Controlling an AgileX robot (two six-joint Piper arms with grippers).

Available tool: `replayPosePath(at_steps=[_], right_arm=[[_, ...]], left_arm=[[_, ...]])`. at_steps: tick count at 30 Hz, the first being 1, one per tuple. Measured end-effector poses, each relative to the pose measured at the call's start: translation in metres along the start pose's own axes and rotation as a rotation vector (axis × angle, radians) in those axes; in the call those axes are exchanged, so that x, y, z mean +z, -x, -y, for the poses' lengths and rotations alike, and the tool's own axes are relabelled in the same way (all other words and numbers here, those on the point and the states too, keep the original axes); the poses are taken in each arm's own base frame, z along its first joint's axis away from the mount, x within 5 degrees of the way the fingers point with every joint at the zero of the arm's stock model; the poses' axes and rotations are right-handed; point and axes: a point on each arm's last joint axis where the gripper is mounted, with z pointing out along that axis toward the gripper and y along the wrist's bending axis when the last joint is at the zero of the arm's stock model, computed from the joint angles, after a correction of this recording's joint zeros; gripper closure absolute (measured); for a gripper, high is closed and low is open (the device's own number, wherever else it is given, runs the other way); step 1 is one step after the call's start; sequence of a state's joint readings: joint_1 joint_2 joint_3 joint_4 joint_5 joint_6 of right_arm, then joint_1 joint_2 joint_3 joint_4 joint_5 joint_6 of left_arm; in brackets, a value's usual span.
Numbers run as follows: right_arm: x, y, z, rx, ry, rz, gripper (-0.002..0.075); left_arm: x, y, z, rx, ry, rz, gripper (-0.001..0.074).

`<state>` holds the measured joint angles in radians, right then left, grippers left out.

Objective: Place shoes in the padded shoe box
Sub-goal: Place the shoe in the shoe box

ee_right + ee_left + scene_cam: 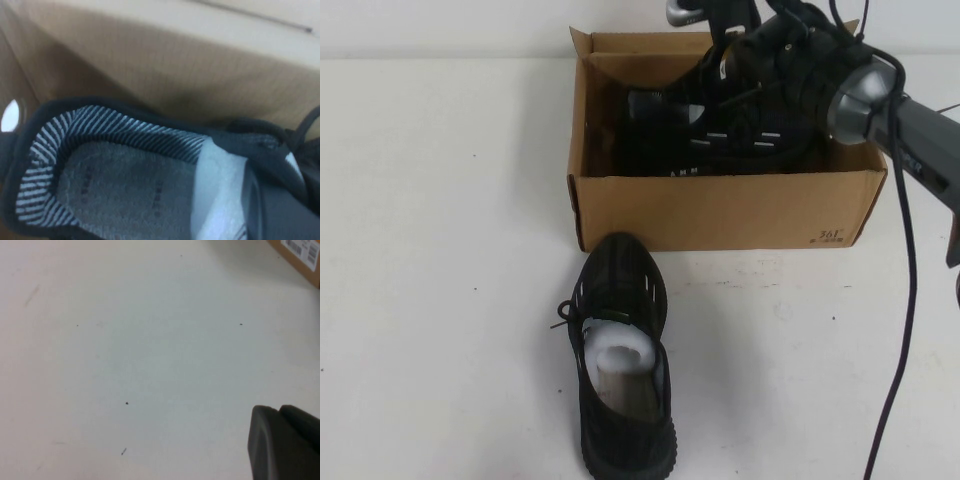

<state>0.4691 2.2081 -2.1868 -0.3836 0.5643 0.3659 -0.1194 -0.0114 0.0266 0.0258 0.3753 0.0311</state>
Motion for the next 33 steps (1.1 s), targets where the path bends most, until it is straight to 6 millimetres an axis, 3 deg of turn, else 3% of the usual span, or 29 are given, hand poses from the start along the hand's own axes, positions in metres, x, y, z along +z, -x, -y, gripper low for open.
replayPosePath(at_steps=[24, 33], right_arm=[[0.006, -0.007, 0.001, -0.011, -0.009, -0.031, 0.0734], [0.015, -0.015, 0.001, 0.082, -0.016, -0.051, 0.0734]], left_arm=[[0.000, 0.000, 0.000, 0.000, 0.000, 0.000, 0.0739], [0.000, 0.000, 0.000, 0.000, 0.000, 0.000, 0.0739]])
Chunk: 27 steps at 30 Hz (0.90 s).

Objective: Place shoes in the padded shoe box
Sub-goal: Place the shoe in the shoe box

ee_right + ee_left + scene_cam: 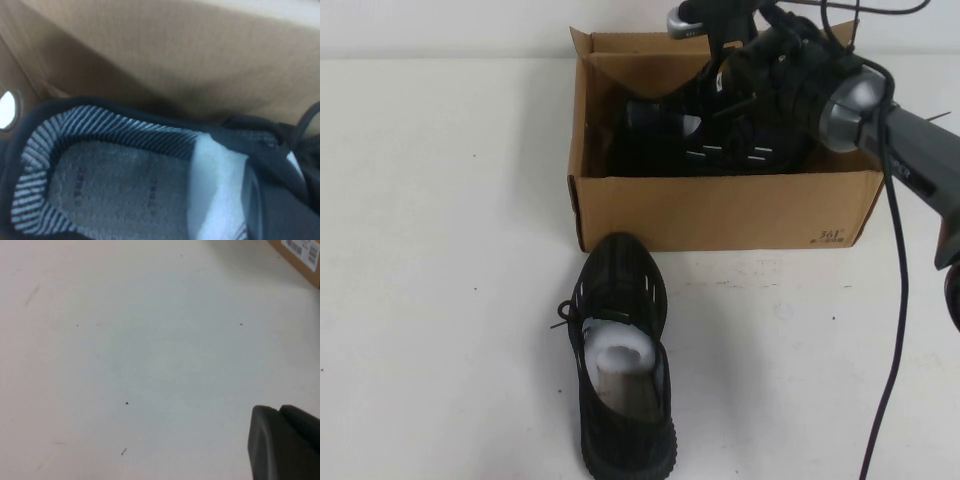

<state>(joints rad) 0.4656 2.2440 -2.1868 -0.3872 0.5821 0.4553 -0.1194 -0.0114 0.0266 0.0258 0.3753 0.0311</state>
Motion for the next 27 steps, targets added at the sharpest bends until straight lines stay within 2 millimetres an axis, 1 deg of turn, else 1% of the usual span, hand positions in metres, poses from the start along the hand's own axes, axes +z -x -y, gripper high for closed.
replayPosePath(at_steps=[2, 6, 14, 17, 22, 23, 24, 27], right_arm=[[0.000, 0.001, 0.000, 0.015, 0.002, 0.007, 0.0720], [0.000, 0.001, 0.000, 0.021, 0.005, 0.015, 0.0668], [-0.001, 0.002, 0.000, 0.079, 0.006, 0.020, 0.0656], [-0.001, 0.002, 0.000, 0.079, 0.006, 0.020, 0.0592], [-0.002, 0.003, 0.000, 0.091, 0.007, 0.021, 0.0400], [-0.003, 0.004, -0.001, 0.095, 0.009, 0.020, 0.0373], [-0.004, 0.004, -0.001, 0.095, 0.010, 0.019, 0.0359], [-0.013, 0.010, 0.000, 0.118, 0.002, 0.018, 0.0358]], left_arm=[[0.000, 0.000, 0.000, 0.000, 0.000, 0.000, 0.0739], [0.000, 0.000, 0.000, 0.000, 0.000, 0.000, 0.0739], [0.000, 0.000, 0.000, 0.000, 0.000, 0.000, 0.0739], [0.000, 0.000, 0.000, 0.000, 0.000, 0.000, 0.0739], [0.000, 0.000, 0.000, 0.000, 0.000, 0.000, 0.0739], [0.000, 0.000, 0.000, 0.000, 0.000, 0.000, 0.0739], [0.000, 0.000, 0.000, 0.000, 0.000, 0.000, 0.0739], [0.000, 0.000, 0.000, 0.000, 0.000, 0.000, 0.0739]])
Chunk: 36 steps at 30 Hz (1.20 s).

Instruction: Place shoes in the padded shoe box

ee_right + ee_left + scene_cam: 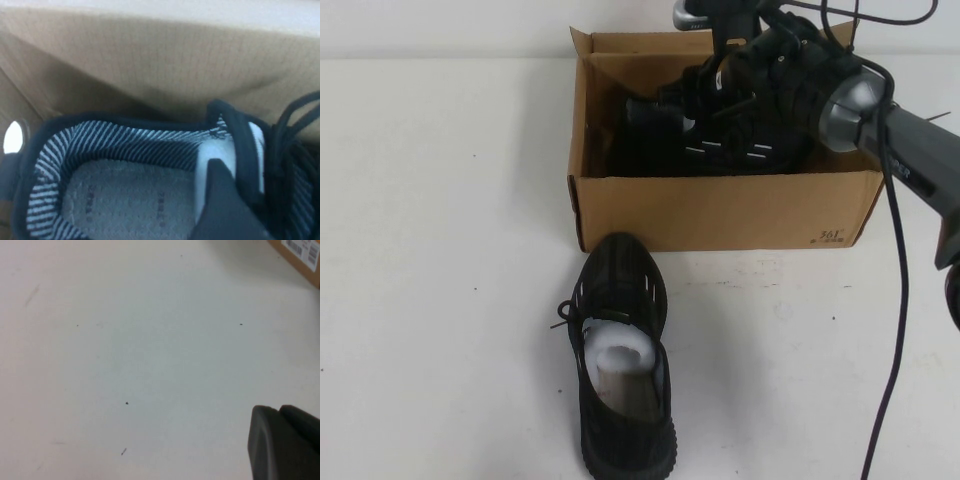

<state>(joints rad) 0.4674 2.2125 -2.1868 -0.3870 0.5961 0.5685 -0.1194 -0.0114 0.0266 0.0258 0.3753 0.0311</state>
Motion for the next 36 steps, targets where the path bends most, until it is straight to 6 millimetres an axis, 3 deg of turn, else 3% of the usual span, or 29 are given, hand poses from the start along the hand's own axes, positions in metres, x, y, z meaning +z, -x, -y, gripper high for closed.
replayPosePath(at_steps=[5, 11, 14, 18, 20, 25, 36], right_arm=[[-0.027, 0.012, -0.001, 0.008, -0.033, -0.037, 0.0358], [-0.085, 0.031, -0.010, -0.002, -0.068, -0.090, 0.0365], [-0.122, 0.040, -0.014, -0.033, -0.086, -0.111, 0.0470], [-0.169, 0.047, -0.017, -0.077, -0.069, -0.105, 0.0718], [-0.193, 0.046, -0.016, -0.086, -0.051, -0.095, 0.0732], [-0.235, 0.032, -0.008, -0.128, -0.044, -0.104, 0.0732], [-0.318, -0.018, 0.013, -0.205, 0.024, -0.133, 0.0732]], left_arm=[[0.000, 0.000, 0.000, 0.000, 0.000, 0.000, 0.0739], [0.000, 0.000, 0.000, 0.000, 0.000, 0.000, 0.0739], [0.000, 0.000, 0.000, 0.000, 0.000, 0.000, 0.0739], [0.000, 0.000, 0.000, 0.000, 0.000, 0.000, 0.0739], [0.000, 0.000, 0.000, 0.000, 0.000, 0.000, 0.0739], [0.000, 0.000, 0.000, 0.000, 0.000, 0.000, 0.0739], [0.000, 0.000, 0.000, 0.000, 0.000, 0.000, 0.0739]])
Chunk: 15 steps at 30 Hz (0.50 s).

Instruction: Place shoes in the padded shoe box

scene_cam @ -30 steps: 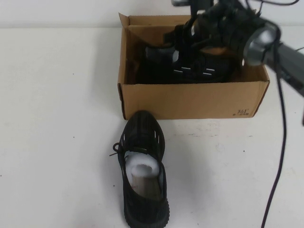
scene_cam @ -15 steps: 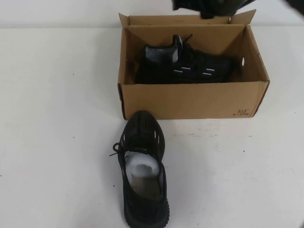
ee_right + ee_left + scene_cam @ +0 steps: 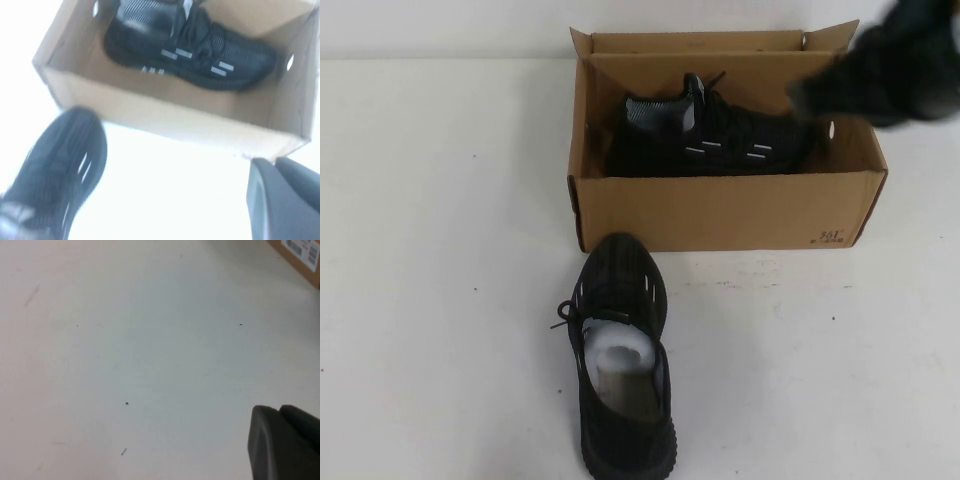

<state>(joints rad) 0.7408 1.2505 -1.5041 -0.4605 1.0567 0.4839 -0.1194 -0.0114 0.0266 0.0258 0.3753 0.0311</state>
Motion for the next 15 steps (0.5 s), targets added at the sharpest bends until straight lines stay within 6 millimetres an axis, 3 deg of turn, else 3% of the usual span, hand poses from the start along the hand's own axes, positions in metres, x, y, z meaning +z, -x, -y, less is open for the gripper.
replayPosePath(at_steps=[6, 10, 15], right_arm=[[-0.026, -0.014, 0.014, 0.014, -0.013, -0.039, 0.0732], [-0.026, -0.021, 0.017, -0.121, -0.042, -0.114, 0.0732], [-0.026, -0.021, 0.018, -0.187, -0.054, -0.086, 0.0732]], left_arm=[[0.000, 0.000, 0.000, 0.000, 0.000, 0.000, 0.0739], [0.000, 0.000, 0.000, 0.000, 0.000, 0.000, 0.0739], [0.000, 0.000, 0.000, 0.000, 0.000, 0.000, 0.0739]])
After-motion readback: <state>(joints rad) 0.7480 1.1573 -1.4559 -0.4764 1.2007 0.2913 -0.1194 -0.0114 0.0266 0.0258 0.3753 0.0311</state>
